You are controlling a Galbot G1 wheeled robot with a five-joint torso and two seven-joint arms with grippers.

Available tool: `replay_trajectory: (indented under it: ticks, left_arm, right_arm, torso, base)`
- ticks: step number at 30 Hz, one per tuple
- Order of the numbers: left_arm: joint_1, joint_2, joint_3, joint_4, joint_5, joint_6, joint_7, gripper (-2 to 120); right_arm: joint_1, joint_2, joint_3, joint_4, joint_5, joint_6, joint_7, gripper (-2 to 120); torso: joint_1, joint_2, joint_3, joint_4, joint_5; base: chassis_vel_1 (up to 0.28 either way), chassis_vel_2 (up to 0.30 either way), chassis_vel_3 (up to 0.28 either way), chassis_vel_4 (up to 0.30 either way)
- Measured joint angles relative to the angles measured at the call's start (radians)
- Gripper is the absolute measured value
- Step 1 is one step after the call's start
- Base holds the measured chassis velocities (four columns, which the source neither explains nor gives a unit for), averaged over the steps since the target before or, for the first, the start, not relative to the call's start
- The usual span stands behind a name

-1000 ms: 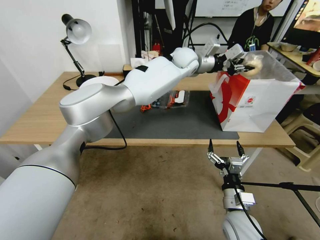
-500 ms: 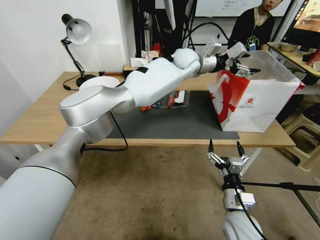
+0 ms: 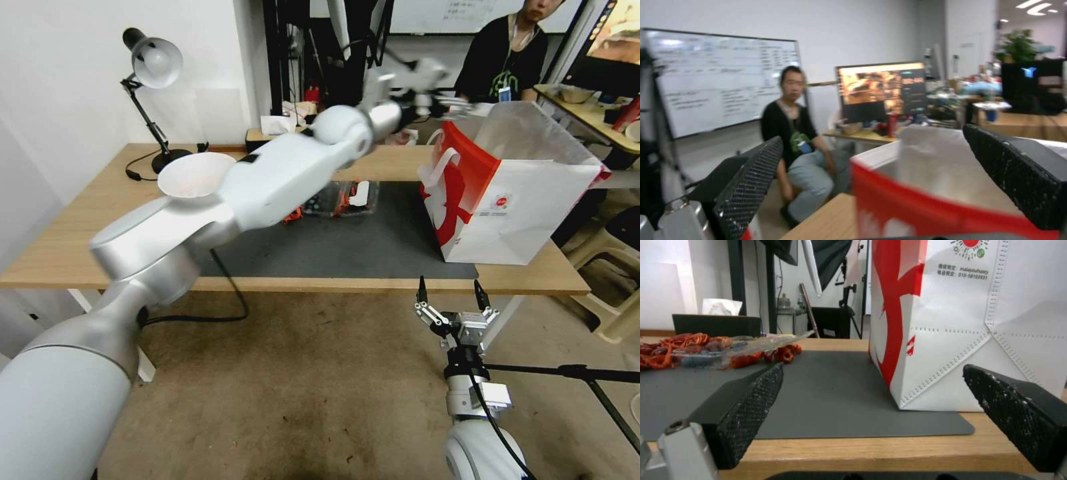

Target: Pick up the trash from the table and place it into the takeout bag.

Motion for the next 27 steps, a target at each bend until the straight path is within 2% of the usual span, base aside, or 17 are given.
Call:
replay_trajectory:
  ticks: [2,7,13,19,22,27]
  left_arm:
    - [0.028,0.037,-0.027,-0.033,-0.002,0.005,-0.031,100]
    - [0.071,0.092,-0.057,-0.092,-0.007,0.024,-0.087,100]
    - [0.169,0.184,-0.11,-0.209,-0.008,0.051,-0.169,100]
    - [0.24,0.25,-0.157,-0.277,-0.005,0.056,-0.197,100]
    - [0.308,0.322,-0.211,-0.337,0.008,0.059,-0.207,100]
    - [0.368,0.371,-0.272,-0.387,0.024,0.062,-0.211,100]
  right_arm:
    - [-0.005,0.001,0.003,0.004,-0.001,-0.001,0.002,100]
    - [-0.006,0.001,0.003,0.008,-0.002,-0.004,0.003,100]
    - [-0.009,-0.001,0.006,0.012,-0.002,-0.007,0.005,100]
    - [-0.009,-0.001,0.004,0.012,-0.002,-0.009,0.005,100]
    - [-0.007,-0.001,0.002,0.012,-0.003,-0.013,0.006,100]
    - [-0.006,-0.003,0.001,0.012,-0.003,-0.016,0.007,100]
  torso:
    - [0.0,0.0,0.0,-0.0008,0.0]
    - [0.0,0.0,0.0,-0.0006,0.0001]
    - [0.0,0.0,0.0,-0.0006,0.0003]
    - [0.0,0.0,0.0,-0.0005,0.0002]
    - [0.0,0.0,0.0,-0.0004,0.0003]
    - [0.0,0.0,0.0,-0.0004,0.0001]
  base:
    - [0.0,0.0,0.0,0.0]
    - [0.0,0.0,0.0,0.0]
    - [0.0,0.0,0.0,0.0]
    - [0.0,0.0,0.0,0.0]
    - [0.0,0.0,0.0,0.0]
    - [0.0,0.0,0.0,0.0]
